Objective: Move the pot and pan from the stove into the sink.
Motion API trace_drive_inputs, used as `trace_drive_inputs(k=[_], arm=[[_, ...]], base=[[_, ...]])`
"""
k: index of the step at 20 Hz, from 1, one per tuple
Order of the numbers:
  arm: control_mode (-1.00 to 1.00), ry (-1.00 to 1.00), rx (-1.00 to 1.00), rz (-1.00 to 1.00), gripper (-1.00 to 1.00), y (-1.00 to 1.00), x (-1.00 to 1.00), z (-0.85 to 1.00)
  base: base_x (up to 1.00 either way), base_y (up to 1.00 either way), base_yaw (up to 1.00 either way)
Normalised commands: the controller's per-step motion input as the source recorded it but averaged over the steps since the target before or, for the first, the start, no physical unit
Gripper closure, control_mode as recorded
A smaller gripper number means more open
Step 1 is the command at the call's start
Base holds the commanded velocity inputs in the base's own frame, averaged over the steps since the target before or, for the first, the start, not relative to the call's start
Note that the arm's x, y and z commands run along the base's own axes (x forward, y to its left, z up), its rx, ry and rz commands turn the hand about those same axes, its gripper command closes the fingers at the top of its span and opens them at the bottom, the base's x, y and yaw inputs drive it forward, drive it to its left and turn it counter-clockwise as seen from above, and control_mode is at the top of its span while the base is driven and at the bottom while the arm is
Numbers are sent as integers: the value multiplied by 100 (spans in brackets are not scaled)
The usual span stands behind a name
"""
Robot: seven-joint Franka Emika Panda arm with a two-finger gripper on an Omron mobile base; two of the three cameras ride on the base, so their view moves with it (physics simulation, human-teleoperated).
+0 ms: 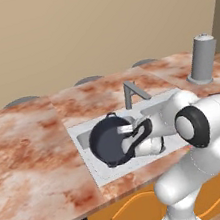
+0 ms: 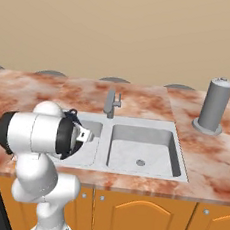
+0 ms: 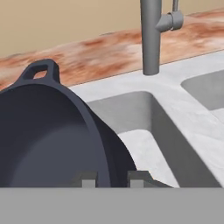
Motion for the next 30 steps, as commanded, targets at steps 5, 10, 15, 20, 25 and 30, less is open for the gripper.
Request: trace_drive_inputs(k=[5, 10, 15, 20, 25, 30], arm=[[-100, 0, 0, 0, -100, 0, 0, -2], [-100, 0, 2, -4, -100, 0, 2, 26], [-100, 2, 1, -7, -100, 0, 3, 70], [-100, 6, 0, -5, -100, 0, 0, 96], [-100, 12, 0, -2, -100, 0, -2, 100], [-100, 22, -6, -3, -100, 0, -13, 86]], base=[[0, 0, 0], [0, 0, 0], [0, 0, 0], [0, 0, 0], [0, 0, 0], [0, 0, 0]])
